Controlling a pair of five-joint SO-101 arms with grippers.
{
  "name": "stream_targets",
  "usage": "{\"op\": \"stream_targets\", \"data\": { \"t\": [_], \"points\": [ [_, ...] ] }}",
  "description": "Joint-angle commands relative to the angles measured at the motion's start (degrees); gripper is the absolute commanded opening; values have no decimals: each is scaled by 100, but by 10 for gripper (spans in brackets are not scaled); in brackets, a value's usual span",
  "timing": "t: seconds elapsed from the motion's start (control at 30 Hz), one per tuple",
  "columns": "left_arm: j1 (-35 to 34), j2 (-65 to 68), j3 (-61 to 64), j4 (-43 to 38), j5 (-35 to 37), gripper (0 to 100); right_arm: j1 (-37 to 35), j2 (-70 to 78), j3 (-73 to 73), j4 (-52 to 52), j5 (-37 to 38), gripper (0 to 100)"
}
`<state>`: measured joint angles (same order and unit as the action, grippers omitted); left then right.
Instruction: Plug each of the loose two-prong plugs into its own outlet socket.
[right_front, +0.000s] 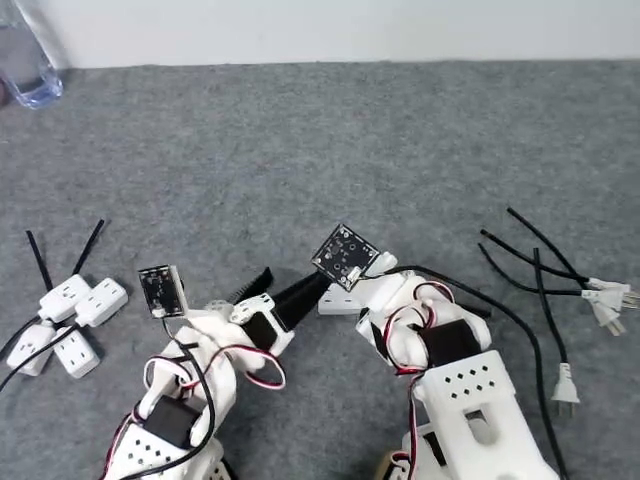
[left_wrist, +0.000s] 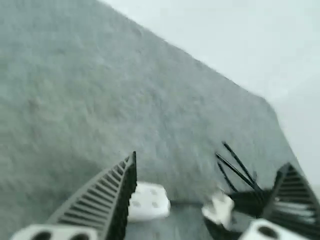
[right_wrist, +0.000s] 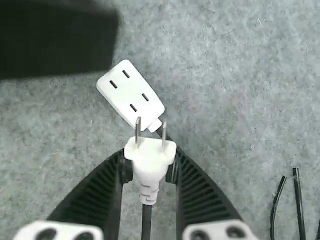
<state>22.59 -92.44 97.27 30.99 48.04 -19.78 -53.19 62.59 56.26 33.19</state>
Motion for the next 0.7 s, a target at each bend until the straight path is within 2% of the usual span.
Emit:
{"op": "stream_targets", "data": {
  "t": [0.0, 0.13, 0.27, 0.4, 0.57, 0.67],
  "points": [
    [440, -53, -48, 369, 220, 408, 84, -92, -18, -321, -185, 9],
    [747, -26, -48, 475, 220, 408, 66, -92, -35, -365, -264, 9],
    [730, -26, -48, 466, 220, 408, 40, -127, -158, -295, -360, 9],
    [712, -53, -40, 413, 211, 412, -242, -558, -396, 347, -369, 9],
    [53, -18, -40, -62, 211, 426, -840, -1596, -378, 954, -369, 9],
    [105, -18, -40, -44, 211, 426, -910, -2053, -369, 1138, -360, 9]
  ]
}}
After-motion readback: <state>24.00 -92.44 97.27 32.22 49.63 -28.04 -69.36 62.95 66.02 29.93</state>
